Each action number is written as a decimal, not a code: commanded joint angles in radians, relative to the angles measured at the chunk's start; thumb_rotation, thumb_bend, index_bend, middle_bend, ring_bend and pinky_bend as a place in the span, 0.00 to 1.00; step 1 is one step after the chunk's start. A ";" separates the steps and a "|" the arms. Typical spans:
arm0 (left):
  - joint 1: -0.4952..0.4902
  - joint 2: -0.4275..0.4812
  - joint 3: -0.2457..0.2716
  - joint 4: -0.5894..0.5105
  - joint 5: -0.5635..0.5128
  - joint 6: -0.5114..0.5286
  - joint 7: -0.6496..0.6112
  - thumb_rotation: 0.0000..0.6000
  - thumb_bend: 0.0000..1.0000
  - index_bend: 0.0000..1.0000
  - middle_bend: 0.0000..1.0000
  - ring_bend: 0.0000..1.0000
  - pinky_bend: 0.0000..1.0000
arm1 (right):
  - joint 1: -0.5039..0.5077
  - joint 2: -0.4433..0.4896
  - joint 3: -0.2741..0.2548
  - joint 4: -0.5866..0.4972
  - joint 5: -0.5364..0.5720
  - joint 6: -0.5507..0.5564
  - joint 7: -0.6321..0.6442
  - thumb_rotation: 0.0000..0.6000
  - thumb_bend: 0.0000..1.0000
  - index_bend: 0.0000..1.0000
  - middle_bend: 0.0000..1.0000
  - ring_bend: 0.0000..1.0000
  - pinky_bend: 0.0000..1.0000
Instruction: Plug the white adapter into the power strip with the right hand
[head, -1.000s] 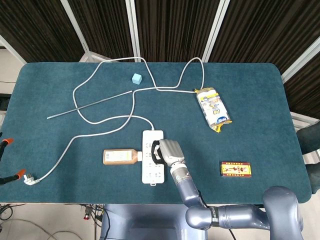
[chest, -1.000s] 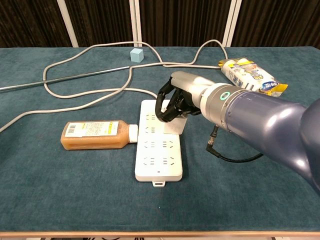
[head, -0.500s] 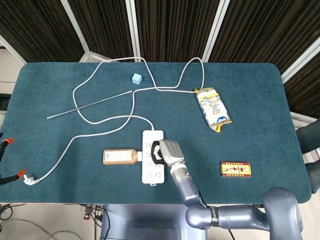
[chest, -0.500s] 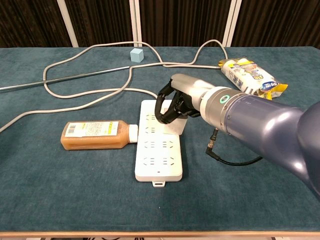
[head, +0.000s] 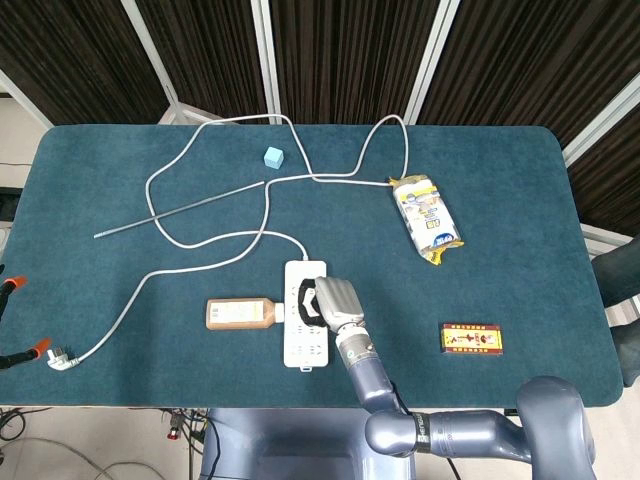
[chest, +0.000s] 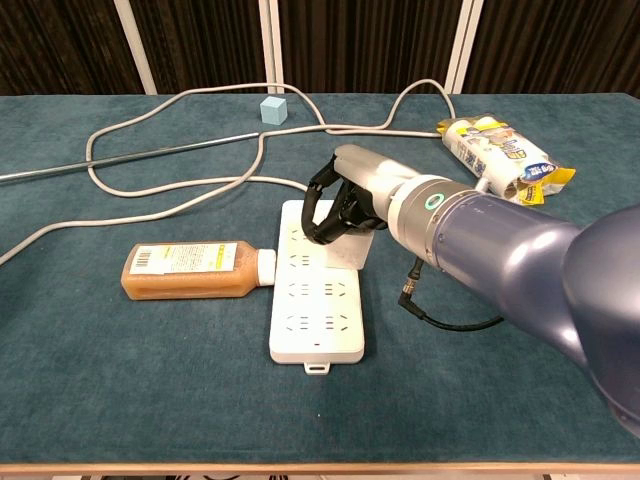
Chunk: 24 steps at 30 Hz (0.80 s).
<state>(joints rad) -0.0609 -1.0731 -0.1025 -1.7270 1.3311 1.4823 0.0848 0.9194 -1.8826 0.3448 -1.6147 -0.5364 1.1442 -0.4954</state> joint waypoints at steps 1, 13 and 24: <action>0.000 0.001 -0.001 0.000 -0.002 -0.002 -0.002 1.00 0.09 0.20 0.00 0.00 0.00 | 0.000 -0.004 -0.004 0.002 -0.004 0.003 -0.007 1.00 0.79 1.00 0.89 0.95 1.00; 0.001 0.005 -0.002 0.000 -0.004 -0.002 -0.010 1.00 0.09 0.20 0.00 0.00 0.00 | -0.003 -0.032 -0.019 0.024 -0.011 0.007 -0.035 1.00 0.79 1.00 0.89 0.95 1.00; -0.001 0.005 -0.001 0.000 -0.005 -0.006 -0.009 1.00 0.09 0.20 0.00 0.00 0.00 | -0.003 -0.054 -0.028 0.045 -0.015 0.005 -0.063 1.00 0.79 1.00 0.89 0.95 1.00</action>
<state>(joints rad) -0.0620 -1.0684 -0.1035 -1.7274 1.3266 1.4769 0.0763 0.9169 -1.9356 0.3175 -1.5696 -0.5519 1.1493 -0.5580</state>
